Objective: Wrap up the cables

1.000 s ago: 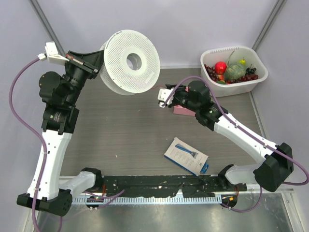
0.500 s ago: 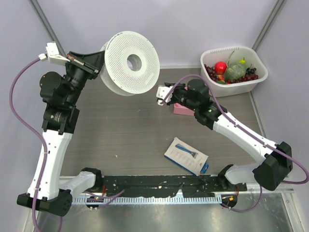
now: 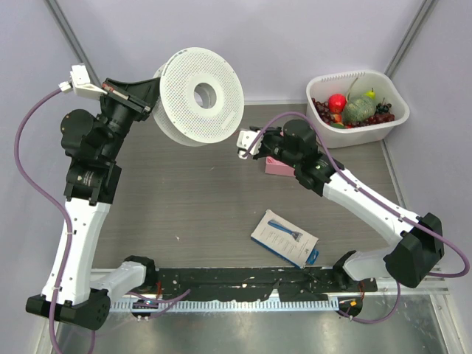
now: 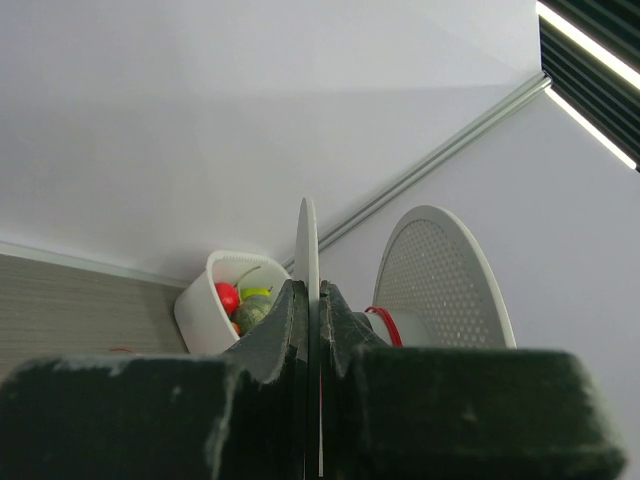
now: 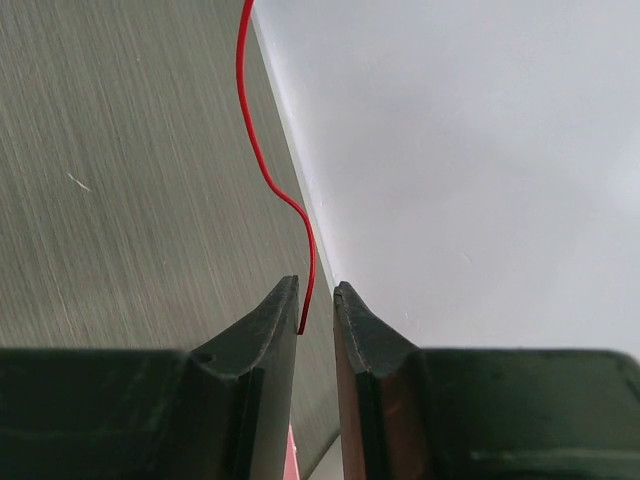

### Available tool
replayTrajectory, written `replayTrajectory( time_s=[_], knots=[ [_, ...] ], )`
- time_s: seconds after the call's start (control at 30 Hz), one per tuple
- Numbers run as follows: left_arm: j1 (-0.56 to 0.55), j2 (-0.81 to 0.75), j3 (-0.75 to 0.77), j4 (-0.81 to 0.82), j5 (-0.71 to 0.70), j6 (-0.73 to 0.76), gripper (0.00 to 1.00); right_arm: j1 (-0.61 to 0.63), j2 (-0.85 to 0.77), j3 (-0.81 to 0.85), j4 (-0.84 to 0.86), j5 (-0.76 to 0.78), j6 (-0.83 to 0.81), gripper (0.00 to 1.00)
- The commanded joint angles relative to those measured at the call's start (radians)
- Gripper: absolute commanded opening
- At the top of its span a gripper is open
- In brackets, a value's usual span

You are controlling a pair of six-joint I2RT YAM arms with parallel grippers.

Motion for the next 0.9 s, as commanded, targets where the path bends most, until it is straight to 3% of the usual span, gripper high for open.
replayTrajectory(
  time_s=[0.0,0.5,0.73,0.8,0.87],
  knots=[
    [0.004,-0.020,0.015,0.084,-0.001,-0.028,0.00,0.006,0.000,0.047,0.032,0.012,0.010,0.25],
    [0.004,-0.015,0.015,0.084,0.006,-0.037,0.00,0.008,0.020,0.056,0.035,0.013,-0.004,0.25],
    [0.004,-0.017,0.010,0.084,0.007,-0.043,0.00,0.006,0.035,0.066,0.029,0.012,-0.006,0.13],
    [0.002,-0.015,0.012,0.084,0.006,-0.043,0.00,0.005,0.034,0.065,0.025,0.010,-0.004,0.02],
    [0.002,-0.014,0.013,0.084,0.004,-0.043,0.00,0.005,0.034,0.062,0.022,0.004,-0.003,0.01]
  ],
)
